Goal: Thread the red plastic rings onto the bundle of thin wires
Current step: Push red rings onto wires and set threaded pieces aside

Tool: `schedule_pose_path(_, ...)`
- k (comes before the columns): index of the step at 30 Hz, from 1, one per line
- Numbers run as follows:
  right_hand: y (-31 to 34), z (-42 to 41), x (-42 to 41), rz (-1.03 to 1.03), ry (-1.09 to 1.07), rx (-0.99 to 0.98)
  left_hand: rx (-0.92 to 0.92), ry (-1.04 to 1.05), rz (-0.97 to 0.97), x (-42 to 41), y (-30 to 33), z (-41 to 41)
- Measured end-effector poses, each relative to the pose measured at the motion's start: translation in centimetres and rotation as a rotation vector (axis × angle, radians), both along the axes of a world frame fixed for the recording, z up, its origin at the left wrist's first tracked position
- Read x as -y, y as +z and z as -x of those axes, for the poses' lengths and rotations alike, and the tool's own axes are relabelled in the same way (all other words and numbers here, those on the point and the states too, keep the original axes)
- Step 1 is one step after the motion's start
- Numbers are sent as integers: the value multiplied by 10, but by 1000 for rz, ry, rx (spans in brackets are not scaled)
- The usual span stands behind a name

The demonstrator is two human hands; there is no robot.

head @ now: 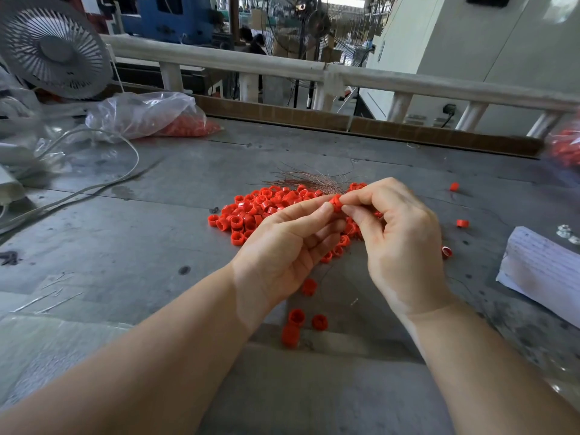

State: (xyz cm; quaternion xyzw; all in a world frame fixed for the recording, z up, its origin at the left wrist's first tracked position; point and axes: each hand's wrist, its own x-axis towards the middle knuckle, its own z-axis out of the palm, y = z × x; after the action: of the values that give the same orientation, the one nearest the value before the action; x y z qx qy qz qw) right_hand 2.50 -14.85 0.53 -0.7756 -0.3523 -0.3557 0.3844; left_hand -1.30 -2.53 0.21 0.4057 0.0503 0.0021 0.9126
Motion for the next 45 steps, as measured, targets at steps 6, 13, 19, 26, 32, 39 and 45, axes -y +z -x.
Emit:
schedule_pose_path(6,0,0,1,57,-52,65,-11,-8,21,0,-1,0)
schedule_pose_path(13,0,2,-1,76,-55,94,-16,-3,57,0,0,0)
schedule_pose_path(19,0,3,-1,67,-65,93,-23,-19,39,-1,0,1)
schedule_pose_path(26,1,2,0,74,-4,65,-24,-19,57,-2,1,1)
schedule_pose_path(32,1,3,1,108,-30,97,-26,6,56,-1,1,1)
schedule_pose_path(39,0,3,0,82,-26,100,-5,30,19,0,1,1)
schedule_pose_path(45,-3,3,-3,24,-18,108,17,39,5,0,0,2)
